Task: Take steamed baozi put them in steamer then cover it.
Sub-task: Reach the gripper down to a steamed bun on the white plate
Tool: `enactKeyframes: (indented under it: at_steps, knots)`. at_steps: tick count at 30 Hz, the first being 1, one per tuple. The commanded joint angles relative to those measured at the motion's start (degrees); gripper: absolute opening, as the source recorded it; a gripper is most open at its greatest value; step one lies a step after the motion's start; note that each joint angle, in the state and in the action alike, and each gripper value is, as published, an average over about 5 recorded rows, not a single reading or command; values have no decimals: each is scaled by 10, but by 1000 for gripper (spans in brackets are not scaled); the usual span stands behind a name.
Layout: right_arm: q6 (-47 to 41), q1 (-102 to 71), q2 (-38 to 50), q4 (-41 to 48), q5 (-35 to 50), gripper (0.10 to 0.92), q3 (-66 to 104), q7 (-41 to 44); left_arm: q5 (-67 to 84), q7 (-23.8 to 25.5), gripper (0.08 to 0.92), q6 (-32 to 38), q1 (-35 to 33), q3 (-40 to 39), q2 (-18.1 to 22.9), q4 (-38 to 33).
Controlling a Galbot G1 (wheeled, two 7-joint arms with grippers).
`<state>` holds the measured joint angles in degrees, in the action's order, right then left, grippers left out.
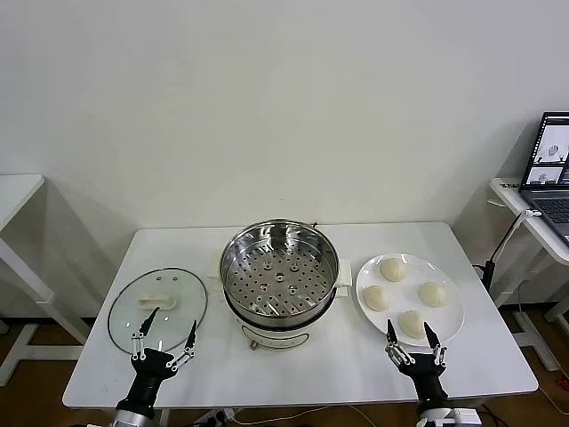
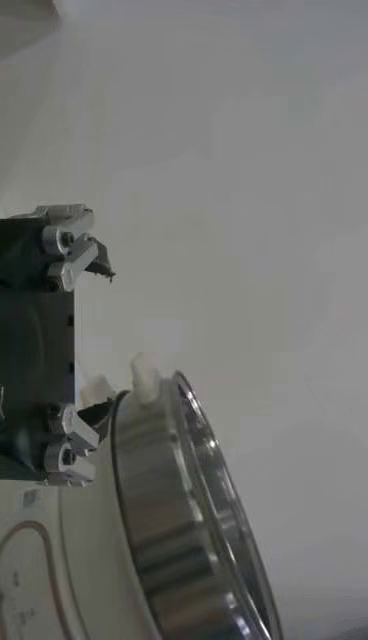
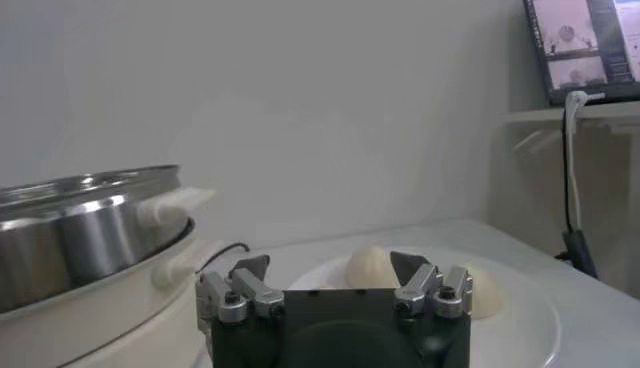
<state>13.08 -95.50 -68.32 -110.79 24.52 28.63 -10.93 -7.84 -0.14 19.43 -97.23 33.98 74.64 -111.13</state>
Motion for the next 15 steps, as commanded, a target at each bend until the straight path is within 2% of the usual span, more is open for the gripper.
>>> enactKeyframes:
  at_steps: [1, 5, 10, 12, 15]
  knots:
    - [-63, 56, 19, -7, -2, 823, 9, -65, -2, -1, 823, 3, -13, -1, 4, -16]
    - [-120, 158, 69, 21, 27, 823, 16, -90, -5, -1, 823, 5, -20, -1, 5, -25]
    - [-172, 351, 162, 135, 121, 823, -43, -94, -8, 0, 823, 6, -29, 3, 7, -38]
    - [-178, 427, 190, 191, 153, 823, -82, -79, -8, -1, 823, 7, -33, 5, 9, -41]
    - [-172, 536, 230, 288, 199, 823, -149, -9, -15, -1, 823, 5, -34, 9, 12, -39]
